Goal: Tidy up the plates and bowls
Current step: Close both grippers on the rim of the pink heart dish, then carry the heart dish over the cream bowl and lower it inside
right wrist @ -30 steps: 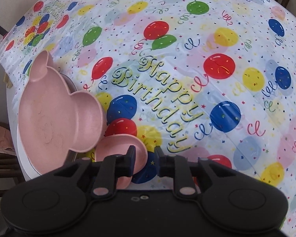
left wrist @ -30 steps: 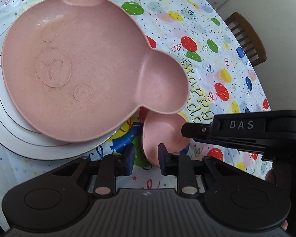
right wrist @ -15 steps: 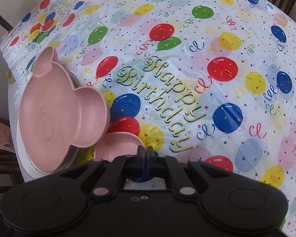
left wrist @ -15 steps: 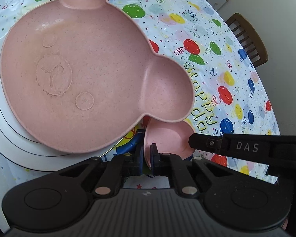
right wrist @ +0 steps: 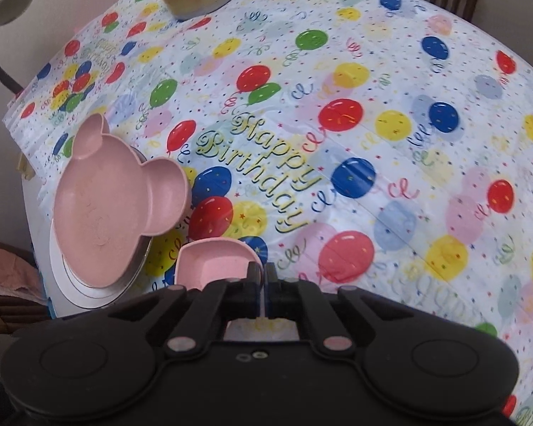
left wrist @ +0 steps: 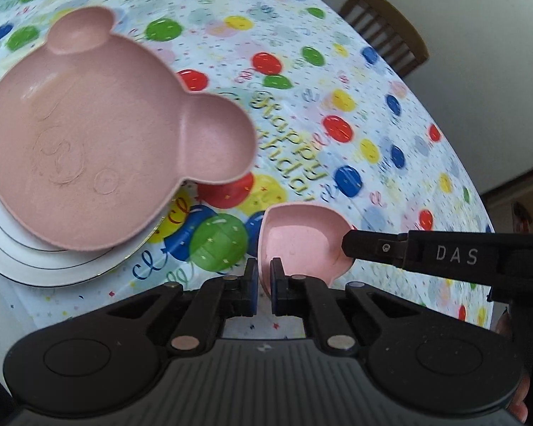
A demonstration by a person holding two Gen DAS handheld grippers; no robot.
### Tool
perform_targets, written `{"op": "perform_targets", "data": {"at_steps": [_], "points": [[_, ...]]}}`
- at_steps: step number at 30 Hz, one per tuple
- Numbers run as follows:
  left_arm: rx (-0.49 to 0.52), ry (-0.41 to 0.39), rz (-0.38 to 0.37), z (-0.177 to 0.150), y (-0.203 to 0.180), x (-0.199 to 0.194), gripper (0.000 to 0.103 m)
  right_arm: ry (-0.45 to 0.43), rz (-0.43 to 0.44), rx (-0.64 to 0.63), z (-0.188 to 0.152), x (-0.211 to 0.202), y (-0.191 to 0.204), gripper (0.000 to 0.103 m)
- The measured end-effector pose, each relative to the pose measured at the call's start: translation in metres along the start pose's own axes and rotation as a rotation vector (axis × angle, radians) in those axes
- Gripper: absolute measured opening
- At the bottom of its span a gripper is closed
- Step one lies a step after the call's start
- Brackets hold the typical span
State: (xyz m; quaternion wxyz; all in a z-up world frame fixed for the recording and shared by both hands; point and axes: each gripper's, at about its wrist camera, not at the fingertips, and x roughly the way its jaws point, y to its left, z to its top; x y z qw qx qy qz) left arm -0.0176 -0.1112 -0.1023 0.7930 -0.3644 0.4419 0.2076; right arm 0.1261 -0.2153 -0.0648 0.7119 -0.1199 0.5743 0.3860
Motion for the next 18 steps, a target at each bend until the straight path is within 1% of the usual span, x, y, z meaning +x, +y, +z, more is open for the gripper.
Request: {"op": "perform_targets", "data": {"at_steps": [13, 18], "points": [[0.253, 0.028, -0.073, -0.015, -0.053, -0.046, 0.006, -0.137, -0.021, 0.14, -0.048, -0.076, -0.019, 0.001], [0.354, 0.051, -0.109, -0.021, -0.069, -0.058, 0.006, -0.188, -0.045, 0.208, -0.069, -0.097, -0.023, 0.001]]}}
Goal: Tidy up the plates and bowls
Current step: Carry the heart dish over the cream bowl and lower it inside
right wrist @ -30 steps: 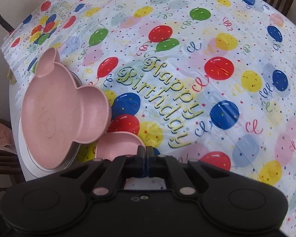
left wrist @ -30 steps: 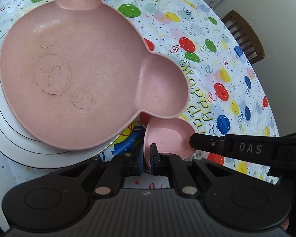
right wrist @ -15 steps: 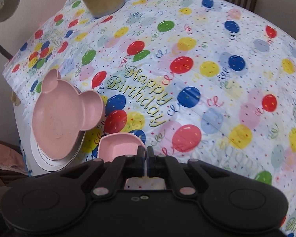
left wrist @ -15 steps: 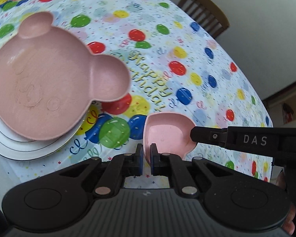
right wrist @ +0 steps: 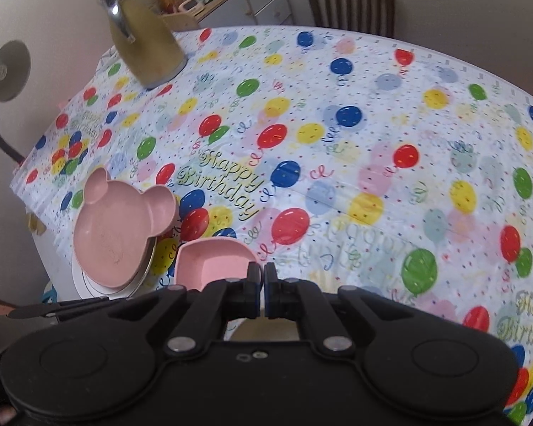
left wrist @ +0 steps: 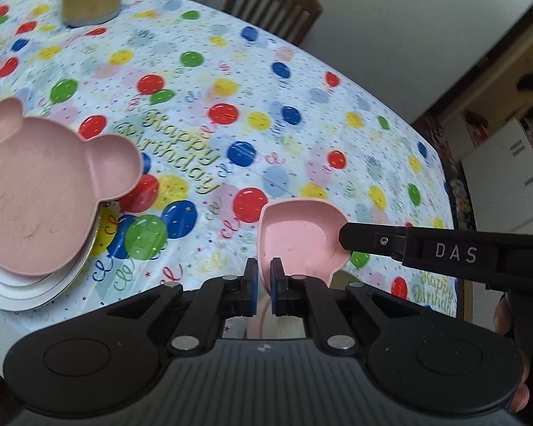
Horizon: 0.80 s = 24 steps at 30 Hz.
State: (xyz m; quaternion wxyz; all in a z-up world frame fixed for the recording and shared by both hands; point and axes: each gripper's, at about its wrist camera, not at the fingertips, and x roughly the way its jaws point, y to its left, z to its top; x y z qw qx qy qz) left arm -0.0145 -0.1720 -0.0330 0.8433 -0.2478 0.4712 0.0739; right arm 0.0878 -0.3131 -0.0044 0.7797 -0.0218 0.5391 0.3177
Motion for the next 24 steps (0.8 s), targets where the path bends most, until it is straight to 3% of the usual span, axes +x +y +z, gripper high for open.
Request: {"op": "perform_targets", "data": {"at_steps": [13, 24], "points": [[0.267, 0.135, -0.117, -0.012, -0.031, 0.009, 0.006, -0.074, -0.104, 0.275, -0.062, -0.029, -0.029, 0.001], [0.435, 0.253, -0.115, -0.027, -0.037, 0.043, 0.006, -0.063, -0.16, 0.457, -0.101, -0.008, -0.038, 0.001]]}}
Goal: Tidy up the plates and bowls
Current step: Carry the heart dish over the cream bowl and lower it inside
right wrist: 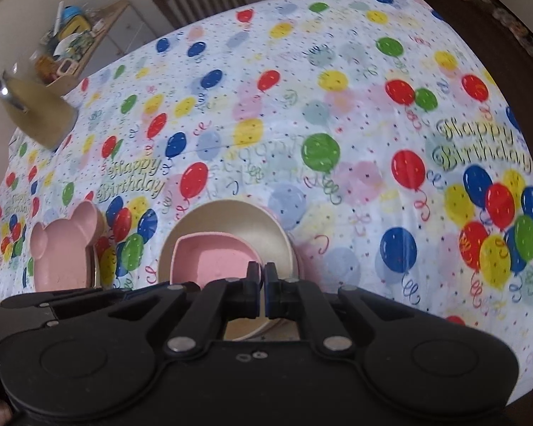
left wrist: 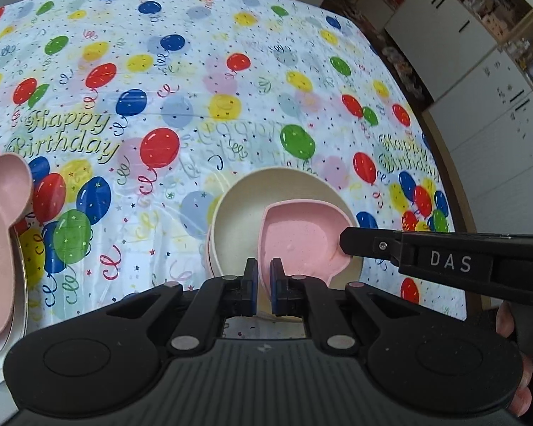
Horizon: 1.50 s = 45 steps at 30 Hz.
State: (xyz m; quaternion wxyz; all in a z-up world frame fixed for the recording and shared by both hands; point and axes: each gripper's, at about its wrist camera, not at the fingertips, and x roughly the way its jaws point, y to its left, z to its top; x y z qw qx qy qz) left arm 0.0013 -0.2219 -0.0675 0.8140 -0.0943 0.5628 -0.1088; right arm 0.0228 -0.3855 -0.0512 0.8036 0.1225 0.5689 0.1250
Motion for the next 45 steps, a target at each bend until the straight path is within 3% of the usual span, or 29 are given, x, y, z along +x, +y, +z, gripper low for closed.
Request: {"op": "perform_targets", "data": {"at_steps": [12, 30, 37, 45], "points": [[0.132, 0.053, 0.025, 0.017, -0.003, 0.022, 0.006, -0.014, -0.048, 0.083, -0.006, 0.014, 0.0, 0.005], [0.156, 0.027, -0.002, 0.018, 0.002, 0.009, 0.007, -0.019, -0.028, 0.113, -0.01, 0.007, 0.006, 0.022], [0.182, -0.011, -0.033, 0.017, 0.004, -0.009, 0.007, -0.071, -0.027, 0.097, -0.013, -0.011, 0.012, 0.039], [0.219, -0.044, -0.062, 0.015, 0.003, -0.027, 0.009, -0.118, -0.04, 0.095, -0.02, -0.027, 0.016, 0.051]]}}
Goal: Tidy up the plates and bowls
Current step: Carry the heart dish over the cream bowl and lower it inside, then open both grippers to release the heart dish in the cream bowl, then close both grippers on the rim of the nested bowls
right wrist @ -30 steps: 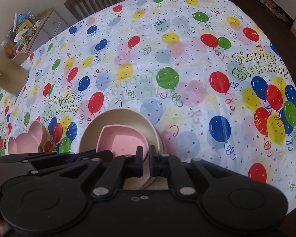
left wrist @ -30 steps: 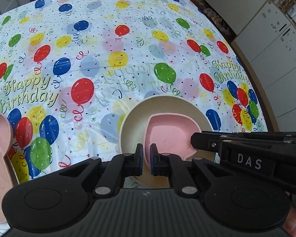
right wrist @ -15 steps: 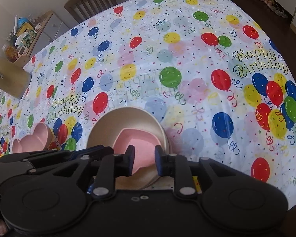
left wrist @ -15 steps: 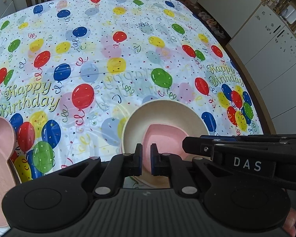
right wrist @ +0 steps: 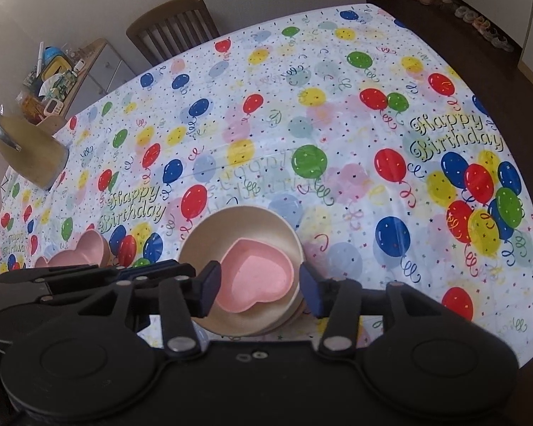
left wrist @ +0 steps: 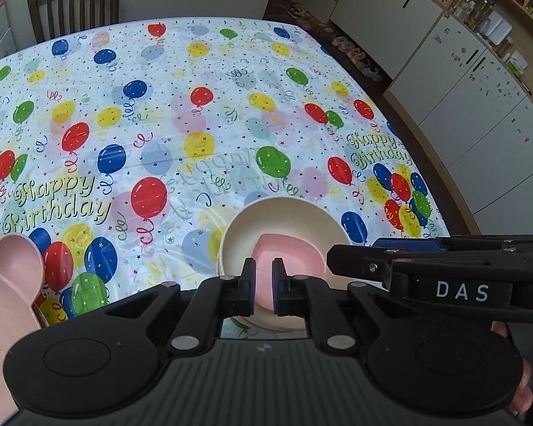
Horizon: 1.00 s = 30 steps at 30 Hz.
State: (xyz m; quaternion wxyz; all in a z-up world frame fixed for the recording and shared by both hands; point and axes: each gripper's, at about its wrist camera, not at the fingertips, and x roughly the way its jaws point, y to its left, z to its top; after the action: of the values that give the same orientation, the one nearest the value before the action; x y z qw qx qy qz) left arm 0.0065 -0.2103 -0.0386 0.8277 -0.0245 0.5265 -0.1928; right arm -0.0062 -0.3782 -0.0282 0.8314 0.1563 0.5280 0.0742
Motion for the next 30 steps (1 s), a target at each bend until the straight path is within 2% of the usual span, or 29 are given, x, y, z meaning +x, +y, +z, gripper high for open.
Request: {"op": "perform_targets", "data": {"at_steps": [4, 7, 10, 12, 14, 15, 19, 30], "points": [[0.006, -0.002, -0.008, -0.001, 0.001, -0.004, 0.014, -0.012, 0.007, 0.0, -0.003, -0.006, 0.0, 0.055], [0.005, -0.007, -0.007, -0.003, 0.003, -0.006, 0.023, -0.022, -0.004, -0.003, -0.005, -0.01, 0.0, 0.061], [-0.008, -0.011, 0.0, -0.003, 0.006, -0.006, 0.039, -0.027, -0.002, -0.002, -0.005, -0.012, -0.003, 0.065], [-0.029, -0.021, 0.018, -0.004, 0.008, -0.006, 0.058, -0.035, 0.0, 0.0, -0.004, -0.014, -0.006, 0.069], [-0.045, -0.039, 0.031, -0.004, 0.01, -0.006, 0.065, -0.045, 0.01, -0.006, -0.004, -0.016, -0.008, 0.083], [-0.049, -0.045, 0.034, -0.004, 0.01, -0.006, 0.067, -0.051, 0.014, -0.013, -0.003, -0.017, -0.008, 0.086], [-0.077, -0.074, 0.056, -0.005, 0.01, -0.006, 0.071, -0.065, 0.001, -0.043, 0.001, -0.018, -0.011, 0.097], [-0.208, -0.072, 0.124, -0.024, -0.002, 0.006, 0.071, -0.021, 0.071, -0.121, 0.006, -0.011, -0.033, 0.098]]}}
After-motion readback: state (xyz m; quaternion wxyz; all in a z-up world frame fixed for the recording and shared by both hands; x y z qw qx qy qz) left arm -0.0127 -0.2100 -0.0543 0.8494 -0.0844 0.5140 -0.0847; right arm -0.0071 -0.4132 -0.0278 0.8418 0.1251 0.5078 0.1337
